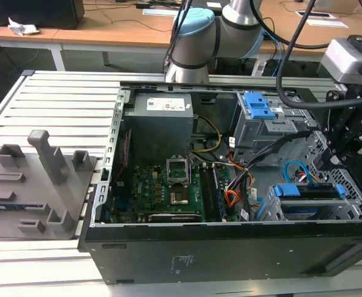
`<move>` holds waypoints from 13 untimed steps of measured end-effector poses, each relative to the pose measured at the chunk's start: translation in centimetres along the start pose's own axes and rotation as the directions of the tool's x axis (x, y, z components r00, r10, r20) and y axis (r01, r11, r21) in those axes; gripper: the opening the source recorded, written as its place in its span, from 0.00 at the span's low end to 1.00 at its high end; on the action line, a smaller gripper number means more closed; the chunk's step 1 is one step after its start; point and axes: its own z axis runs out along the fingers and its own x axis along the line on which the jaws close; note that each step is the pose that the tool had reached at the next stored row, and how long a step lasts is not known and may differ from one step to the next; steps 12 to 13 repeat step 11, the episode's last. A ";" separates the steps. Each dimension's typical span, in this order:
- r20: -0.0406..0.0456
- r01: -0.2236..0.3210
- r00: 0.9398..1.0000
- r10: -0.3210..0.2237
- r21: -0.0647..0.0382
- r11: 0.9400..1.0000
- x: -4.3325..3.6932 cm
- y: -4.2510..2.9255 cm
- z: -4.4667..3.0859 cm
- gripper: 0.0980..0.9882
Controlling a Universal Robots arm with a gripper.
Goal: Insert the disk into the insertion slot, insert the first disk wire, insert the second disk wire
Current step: 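Insert the second disk wire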
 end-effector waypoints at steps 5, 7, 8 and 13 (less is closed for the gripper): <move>0.000 0.000 1.000 0.000 0.000 1.000 0.00 0.20 0.01 0.01; 0.000 0.000 1.000 0.000 0.000 1.000 0.00 0.20 0.01 0.01; 0.000 0.000 1.000 0.000 0.000 1.000 0.00 0.21 0.01 0.01; 0.000 0.000 1.000 0.000 0.000 1.000 0.00 0.21 0.01 0.01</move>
